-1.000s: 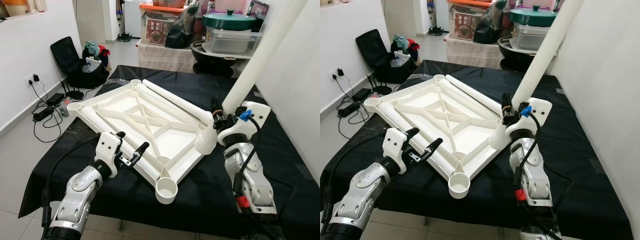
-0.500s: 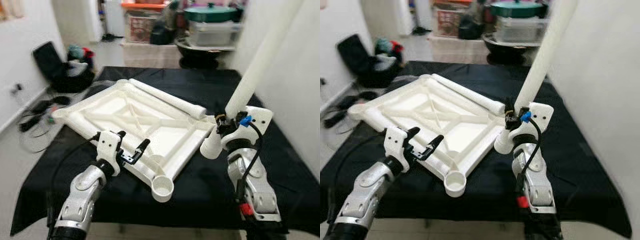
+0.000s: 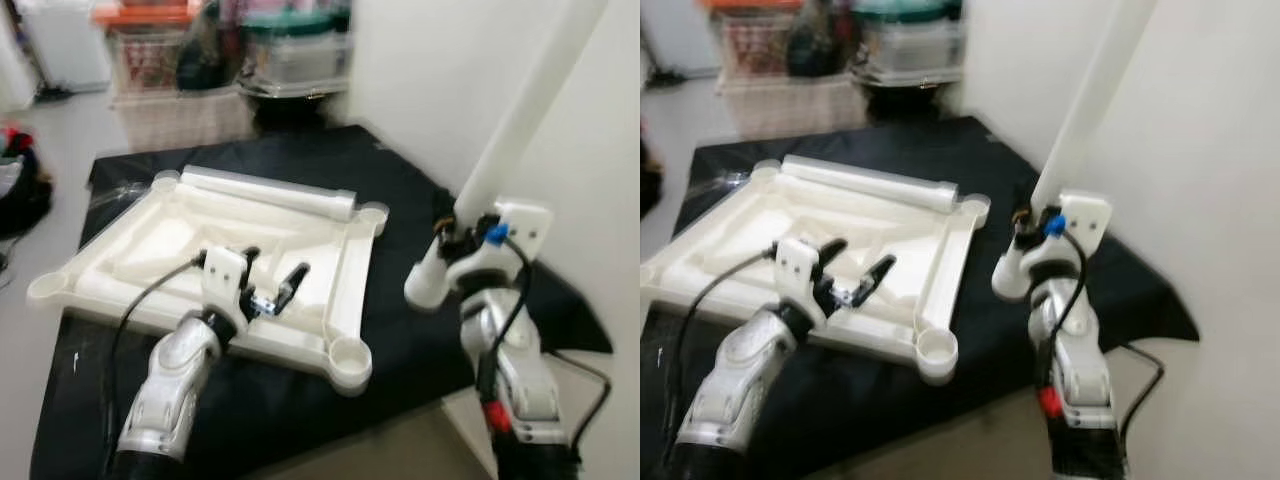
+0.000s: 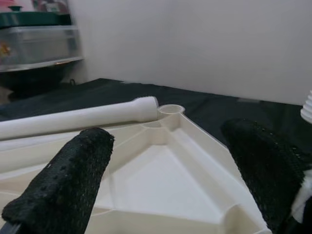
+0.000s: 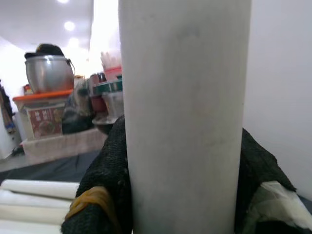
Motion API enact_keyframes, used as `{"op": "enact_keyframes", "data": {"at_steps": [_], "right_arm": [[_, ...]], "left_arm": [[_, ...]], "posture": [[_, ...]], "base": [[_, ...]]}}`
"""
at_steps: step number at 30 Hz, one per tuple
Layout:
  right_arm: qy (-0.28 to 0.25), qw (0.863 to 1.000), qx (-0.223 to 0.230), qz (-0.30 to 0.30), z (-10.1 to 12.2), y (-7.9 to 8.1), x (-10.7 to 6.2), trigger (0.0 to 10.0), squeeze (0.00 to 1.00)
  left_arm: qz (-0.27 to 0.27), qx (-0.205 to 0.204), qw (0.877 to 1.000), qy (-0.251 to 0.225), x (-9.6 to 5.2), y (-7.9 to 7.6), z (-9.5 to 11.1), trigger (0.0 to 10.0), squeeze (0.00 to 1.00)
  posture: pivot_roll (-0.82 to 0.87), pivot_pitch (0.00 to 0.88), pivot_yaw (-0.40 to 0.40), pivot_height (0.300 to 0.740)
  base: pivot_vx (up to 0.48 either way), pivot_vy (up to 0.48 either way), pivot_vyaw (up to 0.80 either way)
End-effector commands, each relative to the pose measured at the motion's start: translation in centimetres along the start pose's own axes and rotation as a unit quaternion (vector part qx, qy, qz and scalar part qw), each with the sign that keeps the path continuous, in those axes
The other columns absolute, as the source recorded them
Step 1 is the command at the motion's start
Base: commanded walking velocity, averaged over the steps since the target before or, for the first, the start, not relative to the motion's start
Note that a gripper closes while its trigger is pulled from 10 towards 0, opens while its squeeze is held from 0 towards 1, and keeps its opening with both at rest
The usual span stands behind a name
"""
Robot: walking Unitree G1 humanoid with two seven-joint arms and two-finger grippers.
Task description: Building children table
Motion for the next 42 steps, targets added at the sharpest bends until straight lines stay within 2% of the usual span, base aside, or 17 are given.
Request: {"op": "enact_keyframes", "data": {"at_steps": [1,4,5,6,7,8,11,14,18,20,21,24,30,32,38,40,42], "right_arm": [[0.002,0.999,0.012,0.037,0.1,1.0,0.1,10.0,0.00],[0.004,0.999,0.018,0.048,0.1,1.2,0.1,10.0,0.00],[0.008,0.996,0.033,0.086,0.3,2.0,0.0,10.0,0.00],[0.008,0.996,0.033,0.086,0.3,2.0,0.0,10.0,0.00],[0.012,0.991,0.042,0.125,0.5,2.7,-0.2,10.0,0.00],[0.012,0.991,0.042,0.125,0.5,2.7,-0.2,10.0,0.00],[0.053,0.971,0.031,0.229,0.2,4.0,-0.9,10.0,0.00],[0.053,0.971,0.031,0.229,0.2,4.0,-0.9,10.0,0.00],[0.090,0.959,0.025,0.268,-0.3,3.4,-1.8,10.0,0.00],[0.090,0.959,0.025,0.268,-0.3,3.4,-1.8,10.0,0.00],[0.112,0.951,0.025,0.289,-0.8,3.1,-2.8,10.0,0.00],[0.148,0.937,0.025,0.314,-1.9,2.2,-4.4,10.0,0.00],[0.148,0.937,0.025,0.314,-1.9,2.2,-4.4,10.0,0.00],[0.166,0.936,0.033,0.307,-3.2,1.3,-5.0,10.0,0.00],[0.170,0.937,0.041,0.303,-3.6,1.2,-5.1,10.0,0.00],[0.170,0.948,0.046,0.265,-4.7,0.5,-5.0,10.0,0.00],[0.170,0.948,0.046,0.265,-4.7,0.5,-5.0,10.0,0.00]], "left_arm": [[0.008,0.000,1.000,0.011,-0.5,0.1,-0.6,10.0,0.00],[0.006,0.001,1.000,0.010,-0.5,0.0,-0.6,10.0,0.00],[0.010,-0.001,1.000,0.009,-0.4,0.0,-0.6,10.0,0.00],[0.010,-0.001,1.000,0.009,-0.4,0.0,-0.6,10.0,0.00],[0.012,-0.002,1.000,0.010,-0.3,0.0,-0.6,10.0,0.00],[0.012,-0.002,1.000,0.010,-0.3,0.0,-0.6,10.0,0.00],[0.015,0.005,1.000,0.014,-0.3,-0.3,-0.9,10.0,0.00],[0.015,0.005,1.000,0.014,-0.3,-0.3,-0.9,10.0,0.00],[0.021,0.007,0.999,0.024,-0.6,-0.3,-1.4,10.0,0.00],[0.021,0.007,0.999,0.024,-0.6,-0.3,-1.4,10.0,0.00],[0.020,0.008,0.999,0.027,-0.7,-0.4,-1.5,10.0,0.00],[0.011,0.014,0.999,0.032,-0.6,-0.5,-1.7,10.0,0.00],[0.011,0.014,0.999,0.032,-0.6,-0.5,-1.7,10.0,0.00],[0.007,0.018,0.999,0.033,-0.6,-0.5,-1.7,10.0,0.00],[0.006,0.019,0.999,0.034,-0.6,-0.5,-1.8,10.0,0.00],[0.001,0.021,0.999,0.035,-0.6,-0.6,-1.8,10.0,0.00],[0.001,0.021,0.999,0.035,-0.6,-0.6,-1.8,10.0,0.00]], "posture": [[0.03,0.000,-0.060,0.740],[0.03,0.000,-0.060,0.740],[0.02,0.000,-0.064,0.740],[0.02,0.000,-0.064,0.740],[0.02,0.000,-0.066,0.740],[0.02,0.000,-0.066,0.740],[0.03,0.000,-0.091,0.740],[0.03,0.000,-0.091,0.740],[0.03,0.000,-0.098,0.740],[0.03,0.000,-0.098,0.740],[0.03,0.000,-0.094,0.740],[0.03,0.000,-0.086,0.740],[0.03,0.000,-0.086,0.740],[0.03,0.000,-0.076,0.740],[0.04,0.000,-0.074,0.740],[0.04,0.000,-0.068,0.740],[0.04,0.000,-0.068,0.740]], "base": [[0.000,0.000,0.00],[0.000,0.000,0.00],[0.000,0.000,0.00],[0.000,0.000,0.00],[0.000,0.000,0.00],[0.000,0.000,0.00],[0.000,0.000,0.00],[0.000,0.000,0.00],[0.000,0.000,0.00],[0.000,0.000,0.00],[0.000,0.000,0.00],[0.000,0.000,0.00],[0.000,0.000,0.00],[0.000,0.000,0.00],[0.000,0.000,0.00],[0.000,0.000,0.00],[0.000,0.000,0.00]]}}
Point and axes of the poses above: a point about 5 cm out from each wrist's last joint towards the gripper, its own x axis pointing out of the wrist towards the gripper, its own z axis along the axis of the wrist's last joint, y = z × x, the point moved 1 cm from there along x, pointing out of the wrist towards the gripper, and after that the axes turned 9 degrees about x, right-handed, at the moved point
